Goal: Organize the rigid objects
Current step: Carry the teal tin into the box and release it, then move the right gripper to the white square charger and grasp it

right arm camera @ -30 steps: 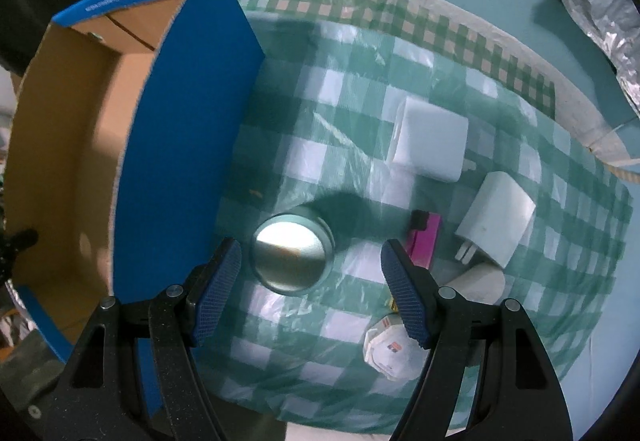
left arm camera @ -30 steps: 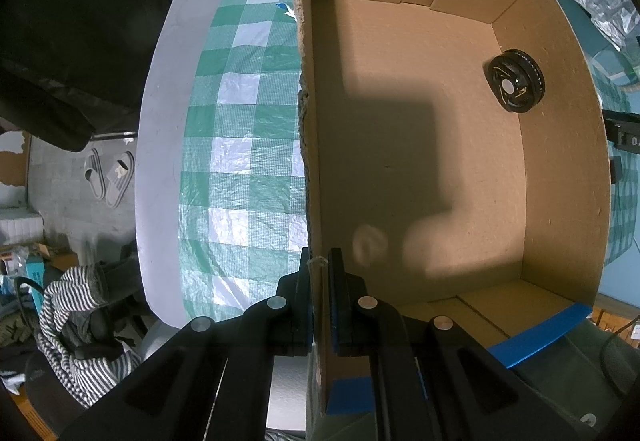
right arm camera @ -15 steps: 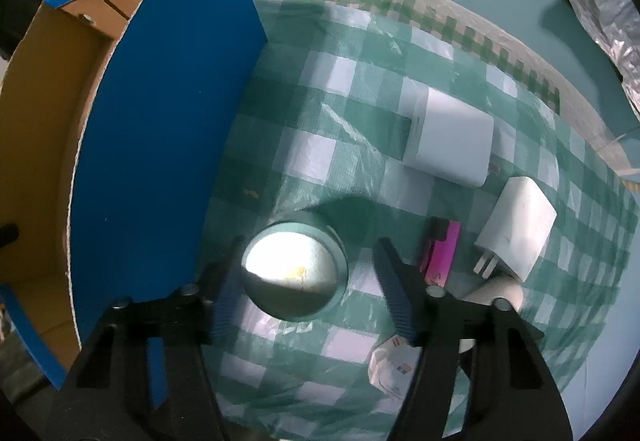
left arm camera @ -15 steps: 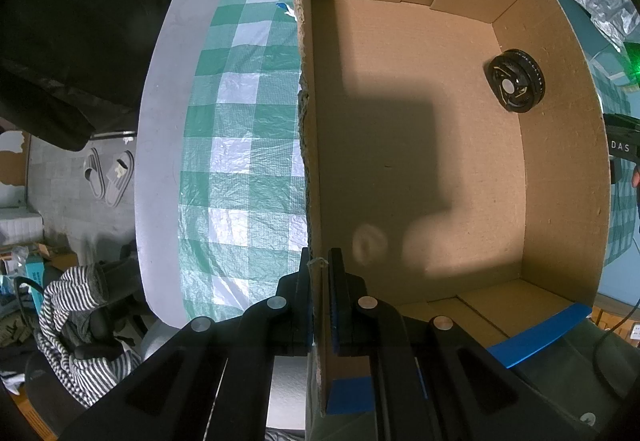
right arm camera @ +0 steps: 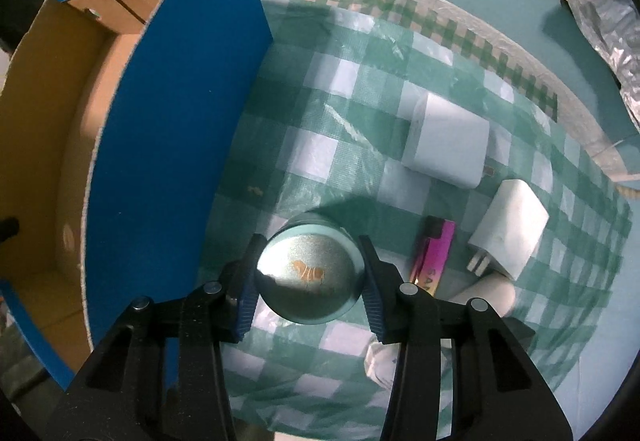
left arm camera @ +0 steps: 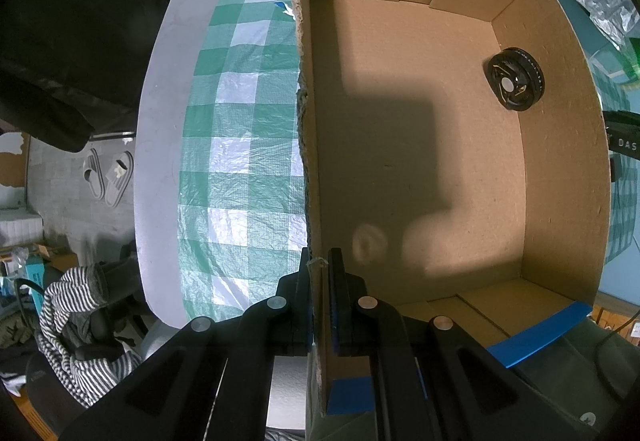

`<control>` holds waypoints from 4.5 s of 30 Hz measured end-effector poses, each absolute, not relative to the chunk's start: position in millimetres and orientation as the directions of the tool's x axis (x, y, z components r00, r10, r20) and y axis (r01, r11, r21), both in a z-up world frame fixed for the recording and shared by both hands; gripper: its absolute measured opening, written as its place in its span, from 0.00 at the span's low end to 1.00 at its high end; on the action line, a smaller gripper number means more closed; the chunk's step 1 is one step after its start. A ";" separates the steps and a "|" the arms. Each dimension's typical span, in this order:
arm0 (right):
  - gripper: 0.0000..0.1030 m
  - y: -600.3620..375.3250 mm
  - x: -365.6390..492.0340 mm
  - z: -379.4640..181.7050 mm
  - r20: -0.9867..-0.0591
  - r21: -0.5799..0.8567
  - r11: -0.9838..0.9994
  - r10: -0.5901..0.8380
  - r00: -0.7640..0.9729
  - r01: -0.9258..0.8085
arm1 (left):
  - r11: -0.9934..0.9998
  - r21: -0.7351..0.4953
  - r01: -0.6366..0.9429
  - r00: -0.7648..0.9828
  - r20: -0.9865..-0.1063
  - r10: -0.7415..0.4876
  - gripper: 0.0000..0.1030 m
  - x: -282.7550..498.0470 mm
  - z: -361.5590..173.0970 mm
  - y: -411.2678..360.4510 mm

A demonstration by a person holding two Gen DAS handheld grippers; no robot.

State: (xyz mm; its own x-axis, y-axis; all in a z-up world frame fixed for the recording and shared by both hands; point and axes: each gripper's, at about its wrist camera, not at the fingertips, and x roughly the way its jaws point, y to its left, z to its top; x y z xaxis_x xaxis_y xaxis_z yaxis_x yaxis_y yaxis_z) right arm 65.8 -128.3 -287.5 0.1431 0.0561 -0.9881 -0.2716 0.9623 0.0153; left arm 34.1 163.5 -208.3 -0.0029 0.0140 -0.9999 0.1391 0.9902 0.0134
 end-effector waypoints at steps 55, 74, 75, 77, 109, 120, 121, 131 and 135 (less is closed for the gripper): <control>0.43 -2.6 151.2 -240.5 -0.981 -0.005 0.879 0.088 0.173 -0.477 | 0.988 0.018 0.156 -0.018 -1.000 0.021 0.06 38.9 -206.8 160.0; 0.43 -10.8 152.8 -237.1 -0.975 0.020 0.896 0.115 0.188 -0.444 | 0.987 0.022 0.162 -0.020 -0.999 0.026 0.06 36.5 -206.5 160.4; 0.44 -11.0 151.9 -234.6 -0.974 0.019 0.896 0.117 0.193 -0.443 | 0.987 0.022 0.162 -0.020 -0.999 0.026 0.06 36.6 -206.6 160.2; 0.49 -11.1 150.5 -230.9 -0.972 0.023 0.896 0.123 0.199 -0.443 | 0.987 0.023 0.161 -0.021 -0.999 0.026 0.06 36.7 -206.7 160.2; 0.63 -101.1 126.6 -170.0 -0.947 0.024 0.957 0.114 0.301 -0.289 | 0.986 0.024 0.165 -0.022 -0.999 0.028 0.06 36.2 -205.2 162.3; 0.63 -173.5 159.8 -221.7 -0.976 0.056 0.991 0.080 0.201 -0.121 | 0.987 0.031 0.161 -0.025 -0.999 0.035 0.06 39.5 -203.2 160.0; 0.64 -178.1 162.5 -226.6 -0.978 0.057 0.993 0.077 0.192 -0.107 | 0.987 0.030 0.159 -0.025 -0.999 0.035 0.06 39.8 -203.1 160.0; 0.63 -202.1 184.9 -272.7 -0.989 0.104 0.994 0.106 0.105 -0.021 | 0.988 0.036 0.148 -0.032 -0.999 0.041 0.06 39.5 -205.4 160.8; 0.64 -203.6 185.3 -286.2 -0.992 0.094 0.996 0.095 0.084 -0.013 | 0.989 0.036 0.144 -0.029 -0.999 0.041 0.06 39.1 -205.0 160.4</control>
